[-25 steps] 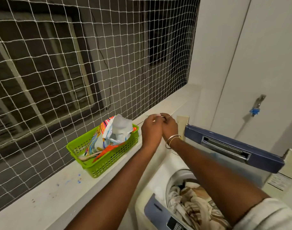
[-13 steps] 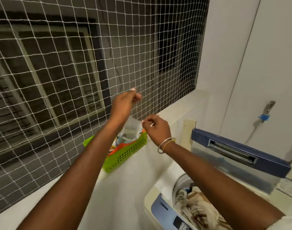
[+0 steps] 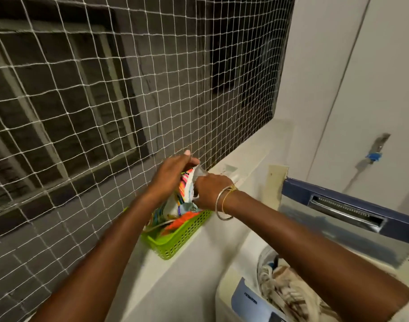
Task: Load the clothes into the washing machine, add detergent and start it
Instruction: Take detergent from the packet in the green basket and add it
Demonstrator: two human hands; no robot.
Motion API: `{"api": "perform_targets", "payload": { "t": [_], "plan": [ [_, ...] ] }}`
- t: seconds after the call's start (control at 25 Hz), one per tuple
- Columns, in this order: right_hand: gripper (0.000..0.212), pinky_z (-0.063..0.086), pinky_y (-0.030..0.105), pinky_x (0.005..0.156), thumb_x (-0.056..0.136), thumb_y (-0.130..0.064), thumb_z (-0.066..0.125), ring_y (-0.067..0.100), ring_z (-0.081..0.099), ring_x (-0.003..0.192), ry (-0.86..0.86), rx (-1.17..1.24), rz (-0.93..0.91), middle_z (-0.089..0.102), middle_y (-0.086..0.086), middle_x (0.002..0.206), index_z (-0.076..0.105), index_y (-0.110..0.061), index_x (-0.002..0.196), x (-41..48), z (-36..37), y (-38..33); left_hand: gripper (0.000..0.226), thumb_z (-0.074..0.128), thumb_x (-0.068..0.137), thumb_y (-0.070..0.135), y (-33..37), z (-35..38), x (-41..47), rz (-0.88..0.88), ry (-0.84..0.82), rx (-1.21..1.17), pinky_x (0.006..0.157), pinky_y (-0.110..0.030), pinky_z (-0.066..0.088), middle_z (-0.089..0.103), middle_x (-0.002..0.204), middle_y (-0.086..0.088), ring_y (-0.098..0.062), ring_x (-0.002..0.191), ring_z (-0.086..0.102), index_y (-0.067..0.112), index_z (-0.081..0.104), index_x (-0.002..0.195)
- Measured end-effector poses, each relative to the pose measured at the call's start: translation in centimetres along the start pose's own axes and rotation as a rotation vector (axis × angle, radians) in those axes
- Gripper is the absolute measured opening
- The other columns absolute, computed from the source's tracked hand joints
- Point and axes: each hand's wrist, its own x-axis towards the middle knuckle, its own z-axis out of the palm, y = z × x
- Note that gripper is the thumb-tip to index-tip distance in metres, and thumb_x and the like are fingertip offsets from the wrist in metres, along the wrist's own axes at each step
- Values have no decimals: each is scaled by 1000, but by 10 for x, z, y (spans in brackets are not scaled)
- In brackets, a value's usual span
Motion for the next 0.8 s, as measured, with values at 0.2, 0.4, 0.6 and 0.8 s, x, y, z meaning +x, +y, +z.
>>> {"api": "perform_targets", "payload": {
  "t": [0.2, 0.4, 0.6, 0.8],
  "plan": [
    [68, 48, 36, 87, 90, -41, 58, 27, 59, 117, -78, -67, 32, 54, 5, 136, 33, -10, 146, 15, 2, -6, 48, 35, 105, 44, -14, -9, 13, -15, -122, -19, 87, -32, 53, 77, 95, -2, -18, 91, 73, 17, 75, 101],
    [68, 48, 34, 84, 91, -44, 57, 25, 56, 120, -146, -151, 46, 51, 6, 138, 35, -10, 145, 14, -7, -14, 52, 33, 105, 46, -18, -13, 17, -21, -225, -36, 87, -33, 53, 77, 97, -4, -20, 92, 73, 14, 74, 106],
    [60, 48, 36, 87, 97, -37, 52, 26, 51, 122, -274, -277, -30, 46, 13, 139, 34, -7, 146, 12, -22, -21, 55, 30, 104, 47, -17, -16, 17, 7, -257, -58, 88, -32, 54, 76, 99, -4, -20, 94, 72, 13, 73, 107],
    [67, 50, 33, 74, 91, -42, 60, 26, 63, 100, -147, -159, 95, 62, 9, 117, 37, -2, 139, 15, -8, -17, 54, 30, 105, 44, -16, -15, 14, 19, -233, -60, 87, -27, 55, 76, 100, -4, -18, 94, 72, 12, 74, 107]
  ]
}}
